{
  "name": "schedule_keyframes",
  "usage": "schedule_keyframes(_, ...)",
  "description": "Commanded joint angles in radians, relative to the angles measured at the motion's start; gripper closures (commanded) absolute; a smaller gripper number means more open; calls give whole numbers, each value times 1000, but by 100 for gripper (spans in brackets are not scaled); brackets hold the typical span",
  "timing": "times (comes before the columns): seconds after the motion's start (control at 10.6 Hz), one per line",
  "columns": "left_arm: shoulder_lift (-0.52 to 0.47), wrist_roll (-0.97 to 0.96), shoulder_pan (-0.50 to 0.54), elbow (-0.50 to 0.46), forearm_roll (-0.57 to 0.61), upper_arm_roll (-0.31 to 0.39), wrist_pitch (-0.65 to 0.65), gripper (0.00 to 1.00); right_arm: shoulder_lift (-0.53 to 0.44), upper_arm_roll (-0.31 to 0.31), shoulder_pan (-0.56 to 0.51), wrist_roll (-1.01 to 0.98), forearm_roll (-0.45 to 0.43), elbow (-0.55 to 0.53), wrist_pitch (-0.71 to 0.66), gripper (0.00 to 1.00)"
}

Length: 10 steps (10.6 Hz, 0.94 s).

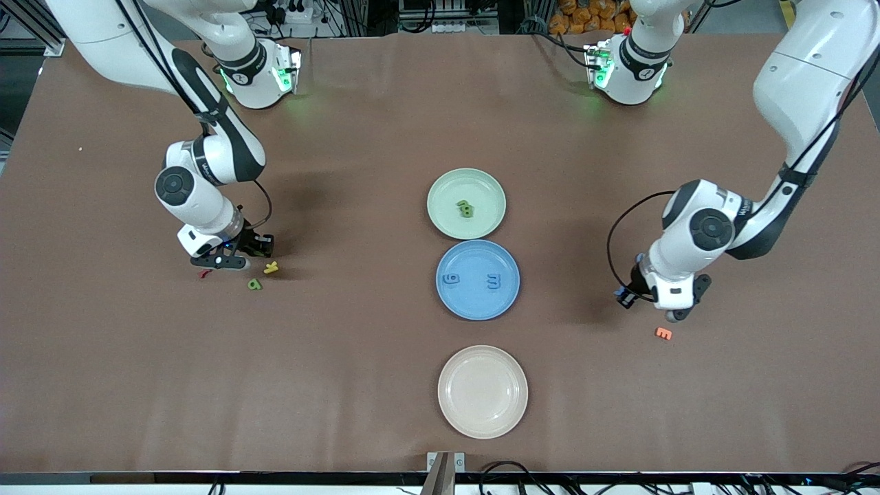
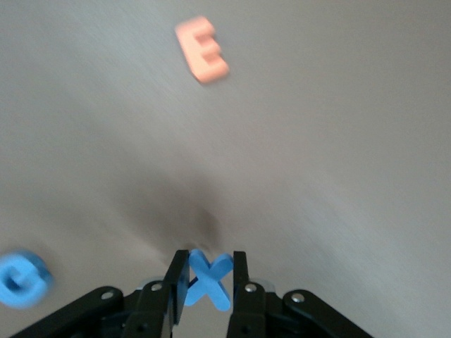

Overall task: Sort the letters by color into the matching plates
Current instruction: 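Drop X on blue plate with the left gripper while the right gripper lifts Z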

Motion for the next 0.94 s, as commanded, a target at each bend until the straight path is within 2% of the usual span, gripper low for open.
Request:
schedule_keyframes(0.0, -9, -115, -107, 17, -9, 7, -3, 100, 10, -8, 13, 0, 12, -4, 17, 66)
schedule_keyframes(0.28, -7, -226, -244, 58, -13, 5, -8, 100, 10, -8, 15, 0, 12, -4, 16, 95)
schedule_keyframes(0.38, -1, -270, -296, 81, -14, 8, -18, 100, 8, -8, 16, 0, 12, -4, 14, 100)
schedule_keyframes(0.85, 10, -398, -465, 133, -15, 8, -23, 100, -12, -6, 35, 31, 13, -4, -9, 100)
